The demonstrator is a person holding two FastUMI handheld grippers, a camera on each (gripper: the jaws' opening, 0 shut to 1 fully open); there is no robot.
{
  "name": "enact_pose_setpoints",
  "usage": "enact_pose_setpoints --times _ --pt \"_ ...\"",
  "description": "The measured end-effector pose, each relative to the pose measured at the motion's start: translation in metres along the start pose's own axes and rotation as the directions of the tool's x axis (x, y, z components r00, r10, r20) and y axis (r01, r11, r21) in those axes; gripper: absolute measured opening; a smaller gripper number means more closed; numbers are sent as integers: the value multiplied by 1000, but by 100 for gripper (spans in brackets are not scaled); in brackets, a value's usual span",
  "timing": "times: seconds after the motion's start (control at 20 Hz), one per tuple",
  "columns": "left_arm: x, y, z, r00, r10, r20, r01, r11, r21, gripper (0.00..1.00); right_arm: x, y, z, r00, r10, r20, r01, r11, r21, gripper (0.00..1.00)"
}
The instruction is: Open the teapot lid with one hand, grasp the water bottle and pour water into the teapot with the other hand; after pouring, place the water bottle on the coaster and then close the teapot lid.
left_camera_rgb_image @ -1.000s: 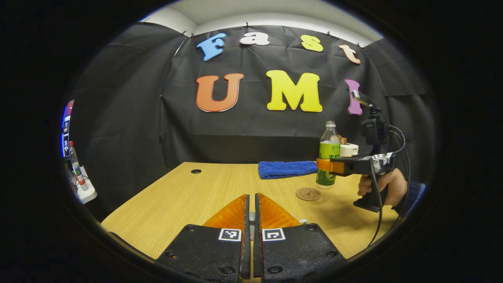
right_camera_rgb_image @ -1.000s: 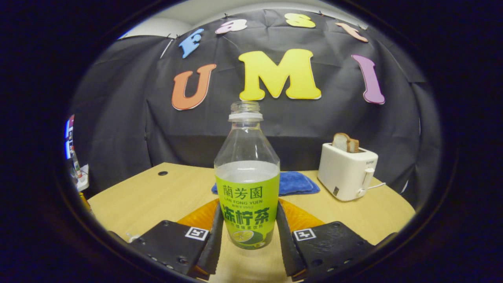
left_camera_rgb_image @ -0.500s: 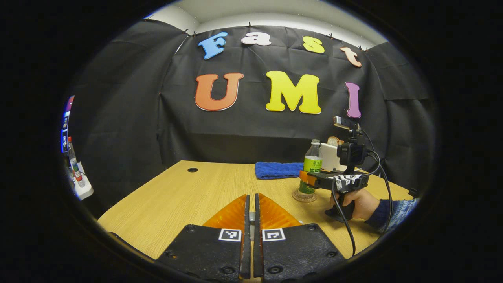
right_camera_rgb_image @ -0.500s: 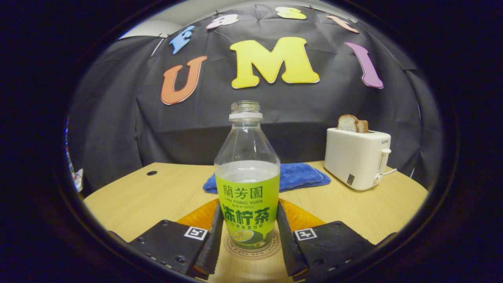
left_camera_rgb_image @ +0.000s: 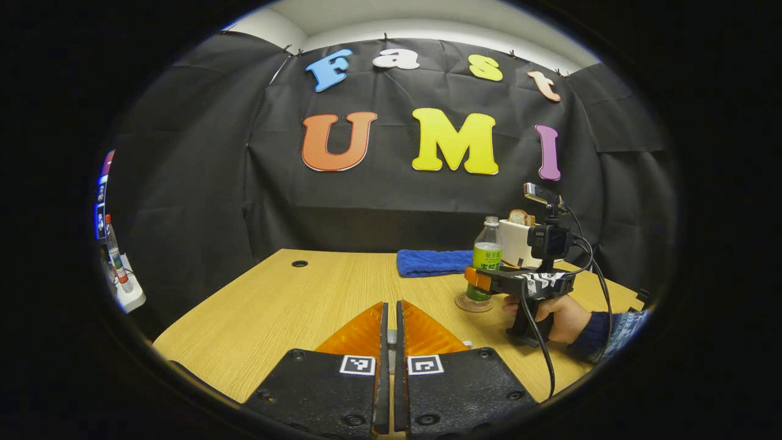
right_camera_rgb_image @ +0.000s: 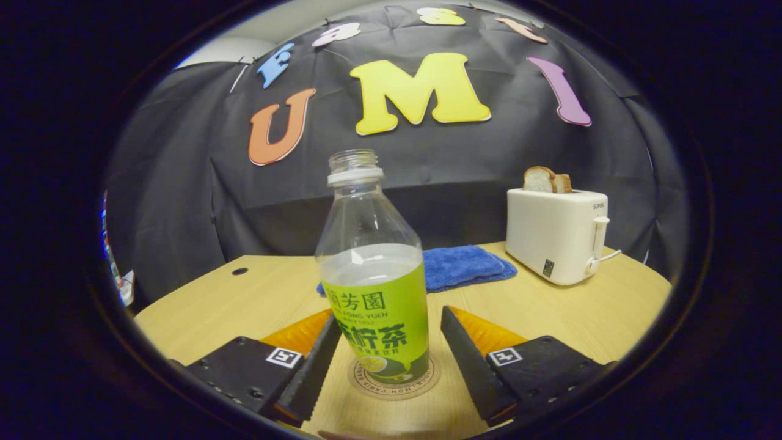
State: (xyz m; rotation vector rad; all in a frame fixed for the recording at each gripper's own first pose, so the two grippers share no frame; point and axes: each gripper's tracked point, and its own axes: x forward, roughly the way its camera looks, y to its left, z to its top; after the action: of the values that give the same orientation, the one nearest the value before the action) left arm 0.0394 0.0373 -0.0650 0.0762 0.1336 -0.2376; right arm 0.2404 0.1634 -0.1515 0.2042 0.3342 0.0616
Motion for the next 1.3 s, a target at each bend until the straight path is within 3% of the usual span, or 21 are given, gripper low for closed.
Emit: enact_pose_setpoints --times 0.05,0.25,0.4,0.75,1.1,1.3 --pt "1 0 -1 1000 3 -2 -3 1000 5 5 -2 0 -1 1000 10 -7 -10 1000 8 97" --pt "4 -3 -2 1000 4 -7 -4 1000 11 5 -16 -3 1 1000 30 3 -30 1000 10 96" --pt "4 -6 -3 1000 1 0 -1 1000 26 5 -31 3 -2 996 84 -21 -83 996 37 97" --pt "19 -20 -2 999 -2 49 -1 999 54 6 -83 0 -4 990 141 14 -141 990 -15 96" --pt "38 -42 -10 994 -41 98 41 999 -2 6 -147 -4 1 981 161 109 -148 982 -115 96" --pt "43 -50 -7 988 -46 144 46 999 5 6 -190 -20 1 977 133 169 -110 984 -142 96"
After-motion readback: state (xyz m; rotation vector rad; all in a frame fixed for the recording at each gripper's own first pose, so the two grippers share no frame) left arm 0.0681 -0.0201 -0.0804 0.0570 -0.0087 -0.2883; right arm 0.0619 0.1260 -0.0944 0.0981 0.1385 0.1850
